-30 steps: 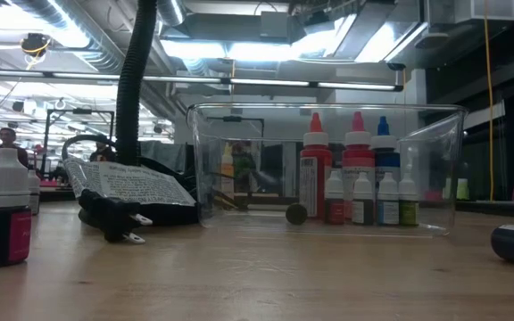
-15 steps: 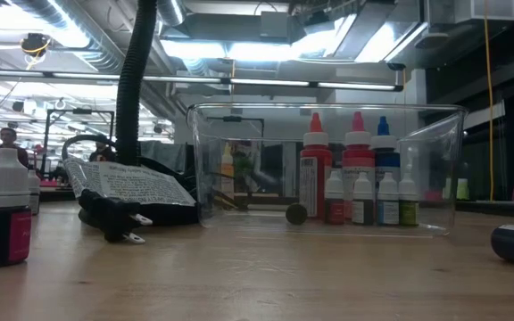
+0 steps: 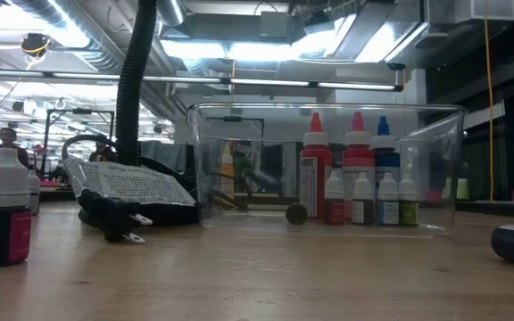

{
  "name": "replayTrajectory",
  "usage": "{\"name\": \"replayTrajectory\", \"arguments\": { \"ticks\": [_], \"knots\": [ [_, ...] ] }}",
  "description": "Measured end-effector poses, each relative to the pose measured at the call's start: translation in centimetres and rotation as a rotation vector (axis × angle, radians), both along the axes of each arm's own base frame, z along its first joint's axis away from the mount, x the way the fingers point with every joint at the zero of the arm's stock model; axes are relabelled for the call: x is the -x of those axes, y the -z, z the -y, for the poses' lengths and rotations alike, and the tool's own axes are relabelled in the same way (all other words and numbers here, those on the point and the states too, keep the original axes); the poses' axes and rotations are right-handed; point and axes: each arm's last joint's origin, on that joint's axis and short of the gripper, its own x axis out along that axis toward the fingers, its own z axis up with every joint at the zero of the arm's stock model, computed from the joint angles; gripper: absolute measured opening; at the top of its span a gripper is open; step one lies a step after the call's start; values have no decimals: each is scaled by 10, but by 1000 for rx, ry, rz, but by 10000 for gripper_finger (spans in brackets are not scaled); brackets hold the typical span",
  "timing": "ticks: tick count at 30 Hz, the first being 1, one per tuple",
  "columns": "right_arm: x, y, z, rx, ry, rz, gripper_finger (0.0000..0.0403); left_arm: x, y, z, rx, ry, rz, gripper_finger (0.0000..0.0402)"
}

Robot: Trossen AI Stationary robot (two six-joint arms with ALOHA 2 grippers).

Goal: Pick & Place food coloring
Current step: Put the small black food coloring bottle into the transparent bin

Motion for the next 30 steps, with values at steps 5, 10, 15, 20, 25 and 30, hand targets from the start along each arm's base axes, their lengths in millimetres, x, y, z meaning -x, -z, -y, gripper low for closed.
{"name": "replayTrajectory", "arguments": {
  "ticks": [5, 10, 15, 20, 25, 30],
  "knots": [
    [-10, 4, 4, -23, -39, -21, 235, -1, 1, 0, -5, 2, -1, 70],
    [-24, 12, 6, -22, -41, -49, 222, -3, 2, 0, -4, 1, -7, 70],
    [-29, 14, 7, -32, -74, -39, 215, -3, 2, 0, -5, 1, -12, 70],
    [-34, 16, 7, -43, -82, -43, 212, -6, 5, 0, -2, 10, -25, 70],
    [-33, 19, 8, -55, -80, -77, 210, -14, 12, -1, 5, 22, -63, 70],
    [-26, 26, 10, -106, -90, -166, 210, -23, 24, -1, 29, 66, -137, 70]
  ]
}}
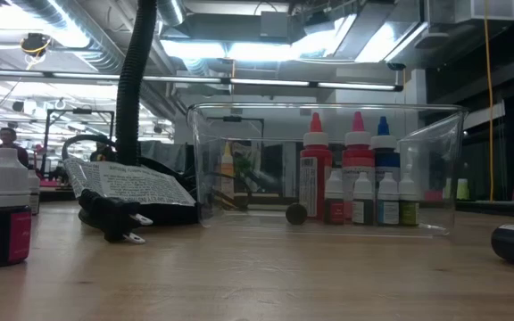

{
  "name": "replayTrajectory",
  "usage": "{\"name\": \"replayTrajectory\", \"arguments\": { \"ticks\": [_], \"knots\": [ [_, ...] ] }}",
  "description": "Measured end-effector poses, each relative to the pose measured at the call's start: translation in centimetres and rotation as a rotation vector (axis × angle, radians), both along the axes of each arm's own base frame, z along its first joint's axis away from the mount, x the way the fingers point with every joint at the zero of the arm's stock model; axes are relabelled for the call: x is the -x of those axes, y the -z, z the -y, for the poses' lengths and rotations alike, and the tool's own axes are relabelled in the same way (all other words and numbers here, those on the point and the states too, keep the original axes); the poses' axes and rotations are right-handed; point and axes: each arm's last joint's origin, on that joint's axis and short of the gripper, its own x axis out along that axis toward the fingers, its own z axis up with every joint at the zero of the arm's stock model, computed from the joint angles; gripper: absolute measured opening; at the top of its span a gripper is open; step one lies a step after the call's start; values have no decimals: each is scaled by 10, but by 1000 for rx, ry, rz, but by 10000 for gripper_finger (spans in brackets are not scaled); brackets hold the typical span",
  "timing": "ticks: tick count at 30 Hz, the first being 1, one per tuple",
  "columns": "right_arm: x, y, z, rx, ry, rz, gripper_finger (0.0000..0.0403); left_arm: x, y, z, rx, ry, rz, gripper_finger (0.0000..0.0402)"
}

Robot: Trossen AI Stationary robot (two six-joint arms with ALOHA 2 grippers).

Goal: Pick & Place food coloring
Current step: Put the small black food coloring bottle into the transparent bin

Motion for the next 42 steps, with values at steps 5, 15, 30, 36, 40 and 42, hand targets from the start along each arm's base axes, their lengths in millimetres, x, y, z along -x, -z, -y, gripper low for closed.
{"name": "replayTrajectory", "arguments": {
  "ticks": [5, 15, 30, 36, 40, 42],
  "knots": [
    [2, 10, 1, -78, -40, -100, 210, -8, 10, 2, 12, 16, -61, 70],
    [-2, 22, 0, -140, -78, -193, 210, -19, 28, 3, 42, 44, -168, 70],
    [-20, 41, -1, -153, -95, -287, 210, -16, 34, 5, 55, 59, -237, 70],
    [-20, 41, -1, -160, -99, -289, 210, -16, 35, 5, 57, 60, -250, 70],
    [-20, 41, -1, -161, -99, -289, 201, -15, 36, 5, 56, 48, -266, 70],
    [-20, 41, -1, -160, -99, -289, 190, -15, 36, 5, 56, 48, -267, 70]
  ]
}}
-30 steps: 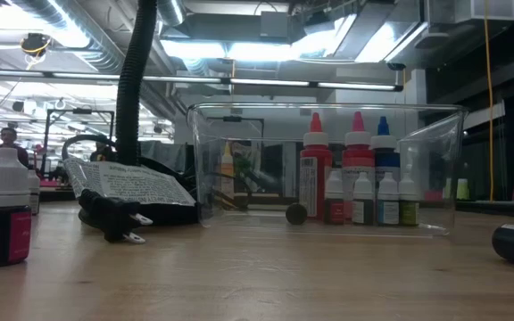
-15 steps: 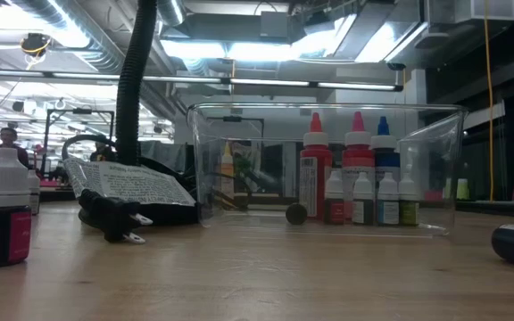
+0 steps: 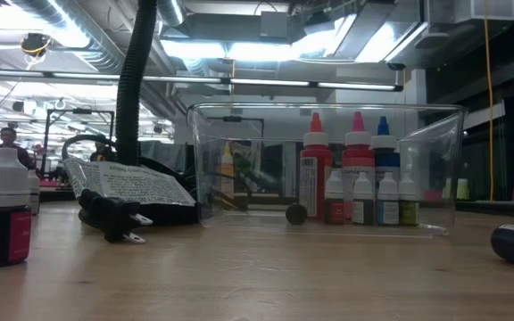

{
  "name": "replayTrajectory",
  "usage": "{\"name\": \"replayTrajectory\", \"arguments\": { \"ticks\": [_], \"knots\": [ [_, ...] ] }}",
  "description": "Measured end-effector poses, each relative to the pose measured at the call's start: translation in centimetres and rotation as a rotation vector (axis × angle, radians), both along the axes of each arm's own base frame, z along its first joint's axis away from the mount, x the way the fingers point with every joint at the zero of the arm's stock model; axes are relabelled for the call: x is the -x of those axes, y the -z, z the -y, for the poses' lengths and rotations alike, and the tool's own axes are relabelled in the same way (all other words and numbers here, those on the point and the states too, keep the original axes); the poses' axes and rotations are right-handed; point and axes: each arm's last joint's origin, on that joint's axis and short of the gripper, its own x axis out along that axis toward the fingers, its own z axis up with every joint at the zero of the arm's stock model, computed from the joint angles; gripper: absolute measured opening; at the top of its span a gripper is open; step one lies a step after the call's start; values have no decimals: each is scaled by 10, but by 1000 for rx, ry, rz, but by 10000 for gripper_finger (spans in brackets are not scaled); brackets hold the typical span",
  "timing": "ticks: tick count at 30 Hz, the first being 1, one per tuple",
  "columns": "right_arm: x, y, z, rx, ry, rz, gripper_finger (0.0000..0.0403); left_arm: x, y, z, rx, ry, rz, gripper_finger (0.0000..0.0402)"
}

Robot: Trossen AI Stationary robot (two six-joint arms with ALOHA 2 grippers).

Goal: Pick & Place food coloring
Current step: Put the small black food coloring bottle into the transparent bin

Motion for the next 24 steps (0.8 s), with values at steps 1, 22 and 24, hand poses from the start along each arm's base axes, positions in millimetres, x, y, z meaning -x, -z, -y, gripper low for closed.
{"name": "replayTrajectory", "arguments": {
  "ticks": [1, 22, 24],
  "knots": [
    [0, 0, 0, 0, 0, 0, 184, 0, 0, 0, 0, 0, 0, 70],
    [-4, 5, 0, 4, -3, -26, 149, -1, 0, 8, -26, 23, 5, 70],
    [-4, 5, 0, 5, -2, -24, 149, -1, -1, 7, -18, 9, 6, 70]
  ]
}}
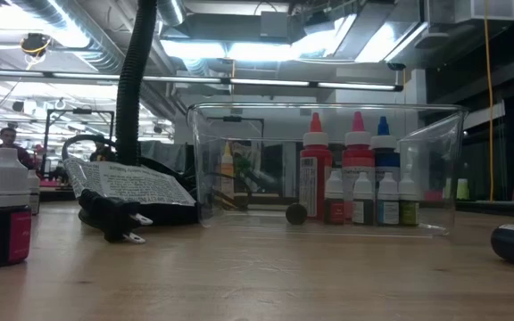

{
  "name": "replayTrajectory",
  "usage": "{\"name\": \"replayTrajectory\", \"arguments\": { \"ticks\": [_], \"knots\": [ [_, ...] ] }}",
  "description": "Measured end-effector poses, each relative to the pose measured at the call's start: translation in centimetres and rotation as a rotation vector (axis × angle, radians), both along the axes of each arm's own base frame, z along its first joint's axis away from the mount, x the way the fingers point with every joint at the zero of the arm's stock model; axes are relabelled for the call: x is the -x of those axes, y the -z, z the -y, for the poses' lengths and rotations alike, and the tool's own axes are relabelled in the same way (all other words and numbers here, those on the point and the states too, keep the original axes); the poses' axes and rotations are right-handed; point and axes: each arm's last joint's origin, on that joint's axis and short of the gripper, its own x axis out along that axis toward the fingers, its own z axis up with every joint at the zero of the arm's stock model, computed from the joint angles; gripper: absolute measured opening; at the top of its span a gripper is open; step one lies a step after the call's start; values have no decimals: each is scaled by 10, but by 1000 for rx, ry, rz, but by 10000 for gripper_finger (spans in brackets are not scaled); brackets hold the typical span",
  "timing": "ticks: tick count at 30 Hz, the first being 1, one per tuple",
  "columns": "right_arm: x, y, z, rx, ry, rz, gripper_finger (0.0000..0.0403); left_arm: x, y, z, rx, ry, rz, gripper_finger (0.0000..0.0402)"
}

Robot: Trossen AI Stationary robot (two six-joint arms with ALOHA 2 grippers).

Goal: Pick & Place food coloring
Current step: Put the small black food coloring bottle into the transparent bin

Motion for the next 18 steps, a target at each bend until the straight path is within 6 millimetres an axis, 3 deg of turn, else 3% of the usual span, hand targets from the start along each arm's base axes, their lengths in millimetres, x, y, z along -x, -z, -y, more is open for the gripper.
{"name": "replayTrajectory", "arguments": {
  "ticks": [7, 18],
  "knots": [
    [0, 0, 1, 5, 10, -3, 144, 0, 0, -1, -7, -35, -3, 70],
    [0, 0, 1, 39, -9, 0, 74, 0, 0, -2, 4, -70, -6, 70]
  ]
}}
